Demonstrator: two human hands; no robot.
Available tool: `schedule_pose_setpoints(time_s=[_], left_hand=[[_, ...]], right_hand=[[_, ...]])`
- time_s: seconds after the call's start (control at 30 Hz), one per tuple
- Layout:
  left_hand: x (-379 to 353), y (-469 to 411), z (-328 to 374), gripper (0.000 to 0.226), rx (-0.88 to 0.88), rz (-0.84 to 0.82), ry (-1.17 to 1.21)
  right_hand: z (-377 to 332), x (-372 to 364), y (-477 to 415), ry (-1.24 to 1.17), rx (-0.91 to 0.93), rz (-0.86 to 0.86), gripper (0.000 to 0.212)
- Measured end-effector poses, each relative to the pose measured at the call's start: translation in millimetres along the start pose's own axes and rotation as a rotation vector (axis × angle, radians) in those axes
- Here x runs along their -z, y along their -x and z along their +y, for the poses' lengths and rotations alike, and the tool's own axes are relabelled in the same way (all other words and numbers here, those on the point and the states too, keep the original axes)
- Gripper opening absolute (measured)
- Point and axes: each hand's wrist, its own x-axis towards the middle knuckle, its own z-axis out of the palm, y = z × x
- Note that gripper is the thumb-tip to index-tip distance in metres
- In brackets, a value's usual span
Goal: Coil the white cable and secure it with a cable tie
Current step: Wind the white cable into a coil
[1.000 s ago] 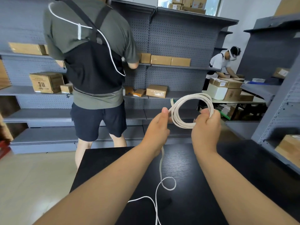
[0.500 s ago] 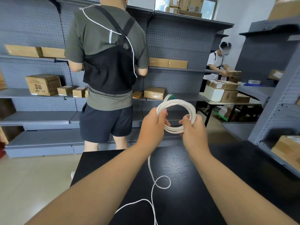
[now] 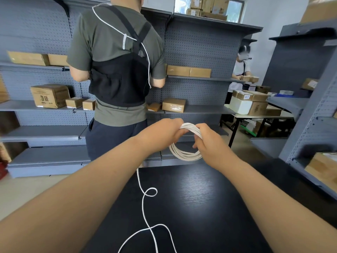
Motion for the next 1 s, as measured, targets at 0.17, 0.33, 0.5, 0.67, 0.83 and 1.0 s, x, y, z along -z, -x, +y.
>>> schedule_pose_setpoints(time_s=[0.17, 0.33, 0.5, 0.67, 0.83, 1.0], left_hand=[[-16.0, 6.7, 2.3, 0.03, 0.078, 0.19, 0.201], [-30.5, 14.2, 2.6, 0.024, 0.17, 0.221, 0.428], [-27.4, 16.6, 5.6, 0.032, 0.162, 0.138, 0.222], [-34.4, 16.1, 10.7, 0.031, 0.165, 0.18, 0.298], [-41.7, 19.4, 17.2, 0.028, 0.264, 0.298, 0.598], [-49.9, 25.0, 30.7, 0.033, 0.394, 0.233, 1.052]], right_hand=[[-12.3, -14.7, 8.6, -0.174, -0.051, 0.209, 0.015], [-14.9, -17.1, 14.9, -0.147, -0.083, 0.277, 0.018], [-5.2, -7.1, 17.0, 0.137, -0.046, 0.173, 0.015], [-6.3, 0.1, 21.9, 0.159, -0.057, 0.153, 0.015], [-10.1, -5.7, 24.9, -0.079, -0.158, 0.289, 0.014], [-14.5, -8.2, 26.6, -0.267, -0.232, 0.398, 0.016]])
